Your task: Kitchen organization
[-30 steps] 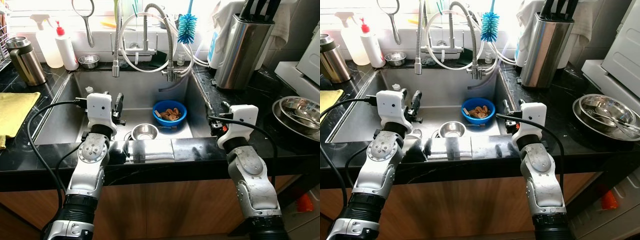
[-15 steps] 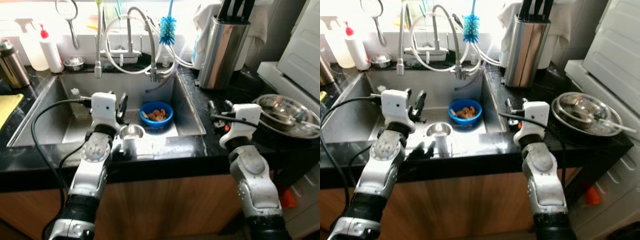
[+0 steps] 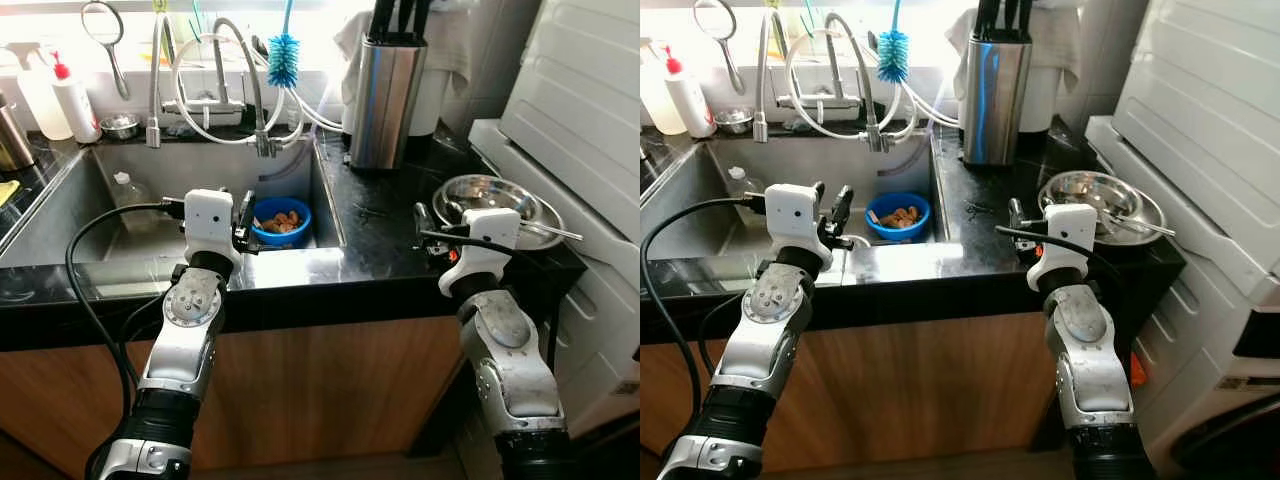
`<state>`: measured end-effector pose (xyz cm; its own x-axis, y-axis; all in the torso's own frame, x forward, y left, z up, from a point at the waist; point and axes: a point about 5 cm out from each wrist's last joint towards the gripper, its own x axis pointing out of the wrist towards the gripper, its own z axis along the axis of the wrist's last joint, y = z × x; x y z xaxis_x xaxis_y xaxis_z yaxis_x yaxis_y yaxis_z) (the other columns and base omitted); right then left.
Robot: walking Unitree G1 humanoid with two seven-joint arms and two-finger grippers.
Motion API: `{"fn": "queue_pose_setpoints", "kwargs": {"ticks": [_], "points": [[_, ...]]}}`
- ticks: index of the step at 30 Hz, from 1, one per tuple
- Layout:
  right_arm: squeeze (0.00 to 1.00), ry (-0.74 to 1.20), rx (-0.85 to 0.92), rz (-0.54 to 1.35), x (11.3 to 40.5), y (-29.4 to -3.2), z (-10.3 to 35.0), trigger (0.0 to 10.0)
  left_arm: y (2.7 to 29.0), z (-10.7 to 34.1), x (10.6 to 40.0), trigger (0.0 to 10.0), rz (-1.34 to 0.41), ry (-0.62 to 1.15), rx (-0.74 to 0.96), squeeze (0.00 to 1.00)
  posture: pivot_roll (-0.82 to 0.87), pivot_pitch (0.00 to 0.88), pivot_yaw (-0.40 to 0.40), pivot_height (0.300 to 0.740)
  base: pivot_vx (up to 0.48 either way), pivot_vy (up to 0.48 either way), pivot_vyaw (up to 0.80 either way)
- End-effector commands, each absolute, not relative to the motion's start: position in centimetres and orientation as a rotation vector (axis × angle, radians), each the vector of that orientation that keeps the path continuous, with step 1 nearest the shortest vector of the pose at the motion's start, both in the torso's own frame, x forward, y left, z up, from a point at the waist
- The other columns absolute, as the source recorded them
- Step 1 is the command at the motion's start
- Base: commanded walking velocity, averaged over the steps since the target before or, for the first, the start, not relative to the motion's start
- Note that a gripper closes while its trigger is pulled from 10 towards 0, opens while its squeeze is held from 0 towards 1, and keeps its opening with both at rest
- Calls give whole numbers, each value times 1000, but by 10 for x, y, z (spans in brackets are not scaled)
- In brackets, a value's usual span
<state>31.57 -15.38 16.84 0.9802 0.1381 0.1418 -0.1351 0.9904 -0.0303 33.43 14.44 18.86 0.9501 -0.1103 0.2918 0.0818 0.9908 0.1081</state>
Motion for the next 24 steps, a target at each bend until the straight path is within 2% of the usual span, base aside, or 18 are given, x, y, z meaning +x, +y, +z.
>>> {"fn": "queue_pose_setpoints", "kwargs": {"ticks": [1, 13, 16, 24], "points": [[0, -157, -25, 140, 317, -152, 175, 10000, 147, 193, 335, 10000, -92, -312, 105, 0, -25, 23, -35, 740, 0, 0, 0], [0, -165, -49, 135, 318, -153, 177, 10000, 146, 193, 337, 10000, -92, -295, 108, 0, -24, 27, -33, 740, 0, 0, 0], [0, -165, -52, 134, 318, -153, 177, 10000, 146, 192, 337, 10000, -91, -288, 108, 0, -25, 28, -31, 740, 0, 0, 585], [0, -154, -46, 136, 318, -153, 175, 10000, 145, 191, 338, 10000, -92, -274, 101, 0, -25, 27, -30, 740, 0, 0, 0]]}}
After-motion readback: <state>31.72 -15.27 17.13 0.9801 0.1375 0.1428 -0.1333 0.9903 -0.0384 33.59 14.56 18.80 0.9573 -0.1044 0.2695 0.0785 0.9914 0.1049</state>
